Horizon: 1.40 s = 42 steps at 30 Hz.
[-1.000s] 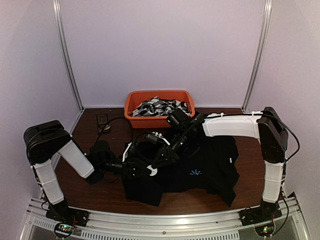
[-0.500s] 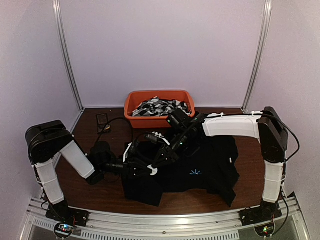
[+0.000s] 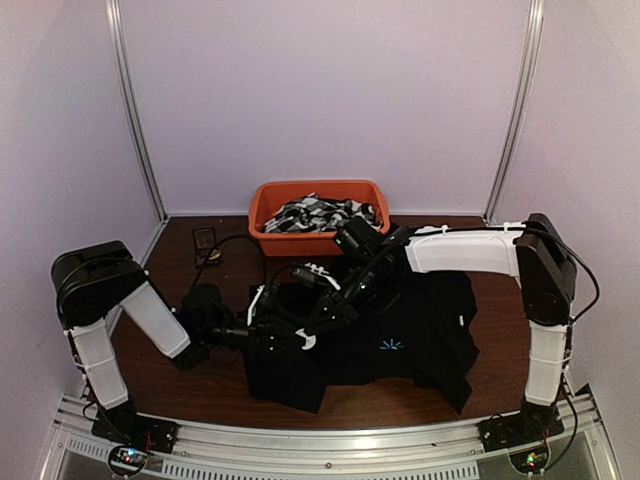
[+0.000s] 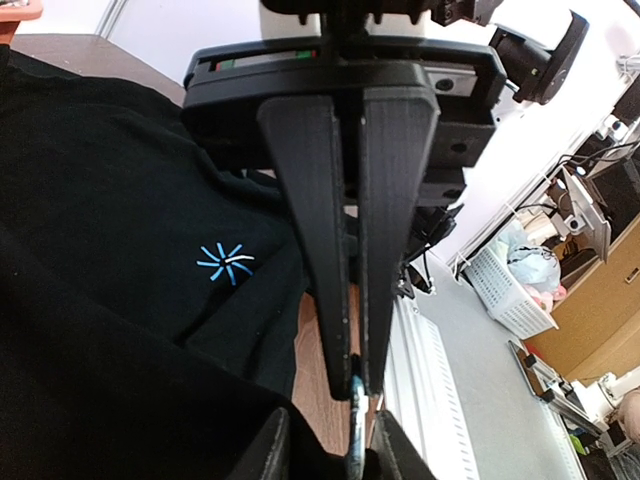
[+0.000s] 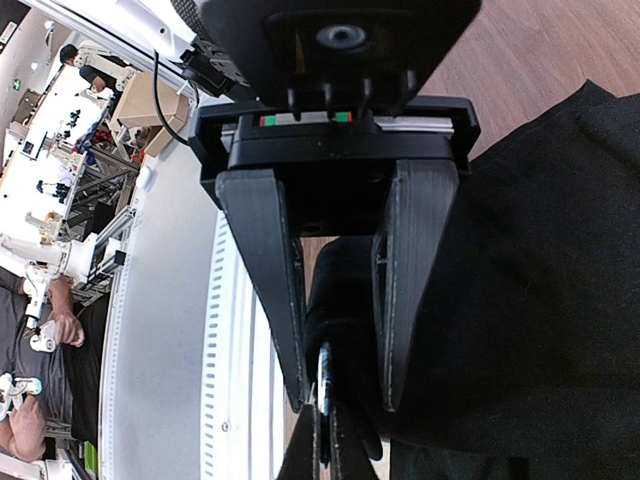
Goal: Pin the brooch onto the clothing
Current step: Pin the brooch to the flattened clothing.
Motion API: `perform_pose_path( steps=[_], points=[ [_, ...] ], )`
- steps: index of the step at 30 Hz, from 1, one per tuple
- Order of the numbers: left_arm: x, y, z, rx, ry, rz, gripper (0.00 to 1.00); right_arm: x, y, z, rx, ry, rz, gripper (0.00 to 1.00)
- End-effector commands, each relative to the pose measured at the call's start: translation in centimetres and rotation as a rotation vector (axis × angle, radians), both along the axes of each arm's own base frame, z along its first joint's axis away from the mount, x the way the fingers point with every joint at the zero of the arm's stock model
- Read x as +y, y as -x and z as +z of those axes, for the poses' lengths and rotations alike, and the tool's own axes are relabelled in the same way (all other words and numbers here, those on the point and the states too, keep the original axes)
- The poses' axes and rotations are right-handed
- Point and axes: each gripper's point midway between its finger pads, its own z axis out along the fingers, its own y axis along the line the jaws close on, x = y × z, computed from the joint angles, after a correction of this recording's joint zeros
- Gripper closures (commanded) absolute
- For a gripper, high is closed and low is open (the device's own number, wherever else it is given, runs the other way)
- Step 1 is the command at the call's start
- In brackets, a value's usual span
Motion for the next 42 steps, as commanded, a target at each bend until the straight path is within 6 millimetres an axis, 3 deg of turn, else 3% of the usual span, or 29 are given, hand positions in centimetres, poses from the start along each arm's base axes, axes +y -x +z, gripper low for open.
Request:
perform_pose_path(
  steps=[1,14,32,39,42],
  points=[
    [-0.2,-2.5,3.6,-0.158,0.123,0.108,0.72,0.7,1.4,1.3,0.040,-0.045,0.052,1.00],
    [-0.9,-3.3,2.4,-0.123,0.036,0.133,0.77,0.6,1.4,1.5,0.031,-0.043,0.048,1.00],
    [0.3,-1.7,3.2,-0.057,0.070,0.115,0.77,0.6,1.1,1.3,0.017,-0.034,0.039,1.00],
    [0.3,-0.8,5.6,-0.096,0.139,0.066,0.67,0.5,1.0,1.2,0.013,-0.029,0.034,1.00],
    [-0.1,-0.5,5.4,-0.090,0.108,0.025,0.63,0.5,1.0,1.2,0.007,-0.026,0.033,1.00]
  ],
)
